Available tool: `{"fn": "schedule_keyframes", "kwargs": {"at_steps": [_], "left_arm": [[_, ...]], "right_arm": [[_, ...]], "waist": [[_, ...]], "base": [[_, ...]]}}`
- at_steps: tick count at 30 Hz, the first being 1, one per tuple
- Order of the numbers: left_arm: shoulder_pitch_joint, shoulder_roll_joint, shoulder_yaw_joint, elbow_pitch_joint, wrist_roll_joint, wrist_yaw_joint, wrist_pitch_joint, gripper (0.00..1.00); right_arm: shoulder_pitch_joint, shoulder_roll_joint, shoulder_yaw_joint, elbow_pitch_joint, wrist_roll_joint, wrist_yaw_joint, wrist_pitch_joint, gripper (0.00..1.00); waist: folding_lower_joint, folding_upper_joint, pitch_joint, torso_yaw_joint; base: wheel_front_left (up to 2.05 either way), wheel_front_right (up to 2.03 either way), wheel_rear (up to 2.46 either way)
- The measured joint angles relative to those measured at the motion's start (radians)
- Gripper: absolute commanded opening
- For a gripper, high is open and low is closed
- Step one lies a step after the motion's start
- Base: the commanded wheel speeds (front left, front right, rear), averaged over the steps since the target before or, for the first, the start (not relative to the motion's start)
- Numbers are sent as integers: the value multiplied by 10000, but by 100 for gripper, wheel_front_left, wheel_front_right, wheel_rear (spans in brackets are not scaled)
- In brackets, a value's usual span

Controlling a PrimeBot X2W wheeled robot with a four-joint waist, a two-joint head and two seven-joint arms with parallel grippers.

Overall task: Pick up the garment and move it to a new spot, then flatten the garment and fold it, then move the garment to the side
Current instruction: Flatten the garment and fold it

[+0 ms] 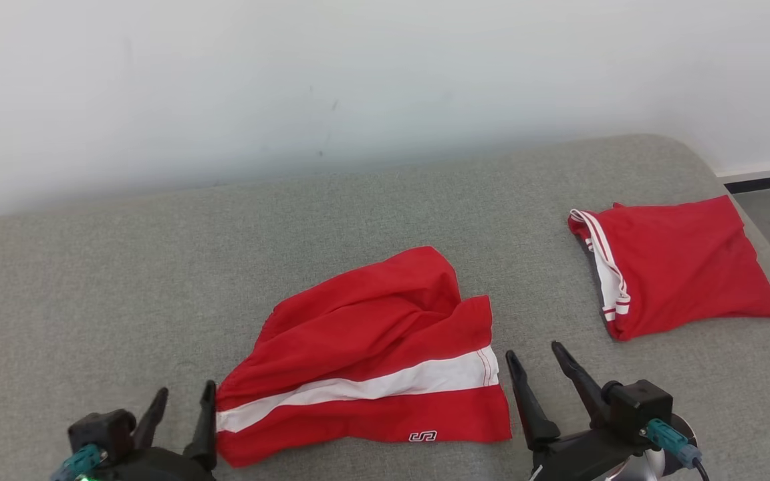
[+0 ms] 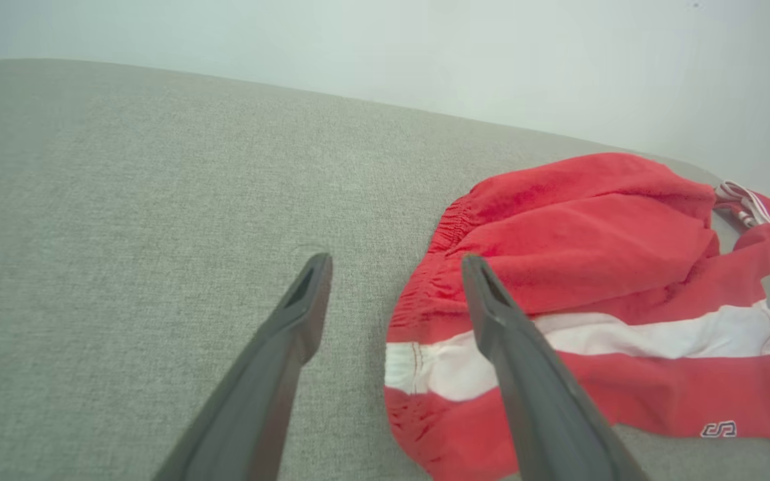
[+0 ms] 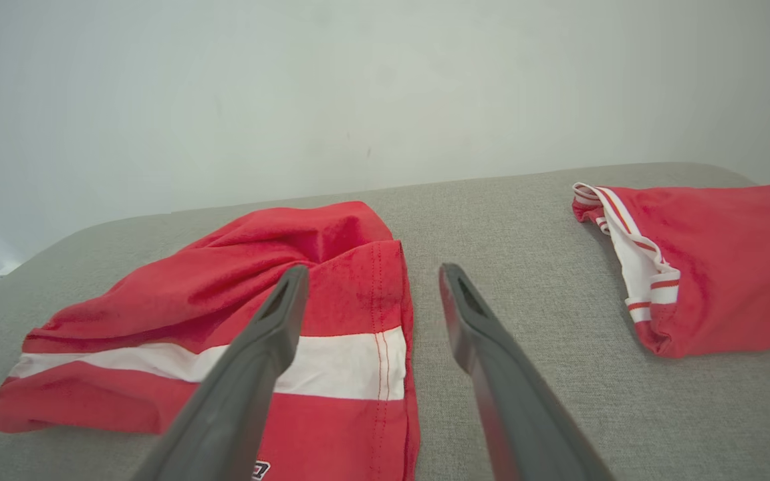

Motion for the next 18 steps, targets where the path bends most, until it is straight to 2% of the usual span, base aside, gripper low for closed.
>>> {"fn": "schedule_keyframes", "kwargs": {"at_steps": [4, 7, 10, 13, 18], "left_arm": [[373, -268, 780, -543, 539, 345, -368, 100], [818, -673, 2107, -1789, 1551, 558, -385, 100], [1540, -1241, 3116, -2775, 2625, 426, -399, 100], [2070, -1774, 3873, -3375, 3398, 109, -399, 100], [2560, -2311, 4738, -3733, 4330, -426, -399, 100]], "right_arm": [[37, -2, -215, -19, -12, 0, -42, 100], [109, -2, -456, -13, -35, 0, -92, 100], [120, -17, -675, -8, -92, 0, -138, 100], [130, -13, -886, -8, -134, 0, -205, 100], [150, -19, -1087, 10, -211, 0, -309, 100]], "waist": [[0, 0, -99, 4], [0, 0, -168, 72], [0, 0, -264, 155], [0, 0, -369, 257], [0, 0, -540, 456]], "base": [[0, 0, 0], [0, 0, 0], [0, 0, 0], [0, 0, 0], [0, 0, 0]]}}
